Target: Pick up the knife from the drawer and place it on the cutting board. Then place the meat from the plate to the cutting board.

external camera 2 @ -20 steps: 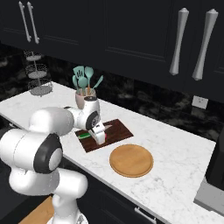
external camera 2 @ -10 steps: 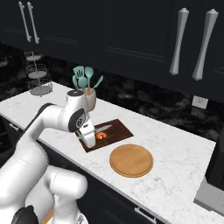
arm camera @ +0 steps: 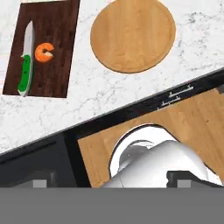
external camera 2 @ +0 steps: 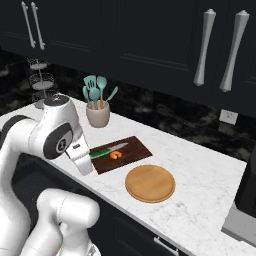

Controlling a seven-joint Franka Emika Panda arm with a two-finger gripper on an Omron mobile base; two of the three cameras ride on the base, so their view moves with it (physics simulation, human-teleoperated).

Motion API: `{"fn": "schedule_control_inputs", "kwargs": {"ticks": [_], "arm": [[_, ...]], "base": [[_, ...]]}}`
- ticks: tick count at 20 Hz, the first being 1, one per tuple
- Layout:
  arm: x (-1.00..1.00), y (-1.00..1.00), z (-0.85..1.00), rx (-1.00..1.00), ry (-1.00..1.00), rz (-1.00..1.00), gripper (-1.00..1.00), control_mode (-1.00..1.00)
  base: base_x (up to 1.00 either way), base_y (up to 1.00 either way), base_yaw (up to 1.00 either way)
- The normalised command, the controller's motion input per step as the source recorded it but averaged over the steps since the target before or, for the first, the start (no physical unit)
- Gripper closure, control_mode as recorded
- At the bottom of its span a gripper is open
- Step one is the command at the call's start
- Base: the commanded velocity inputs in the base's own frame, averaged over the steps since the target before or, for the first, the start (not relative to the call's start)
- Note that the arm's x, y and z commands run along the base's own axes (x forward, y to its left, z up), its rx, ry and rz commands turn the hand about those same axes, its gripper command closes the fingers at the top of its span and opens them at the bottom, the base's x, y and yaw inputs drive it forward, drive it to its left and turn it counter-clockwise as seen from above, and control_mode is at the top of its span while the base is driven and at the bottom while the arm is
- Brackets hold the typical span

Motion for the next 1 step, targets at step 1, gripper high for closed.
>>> {"fn": "schedule_control_inputs", "kwargs": {"ticks": [1], "arm": [[-0.78,0.09,1.00,0.00,0.00,0.01,-1.00,-1.00]], "base": [[0.00,0.00,0.00]]}}
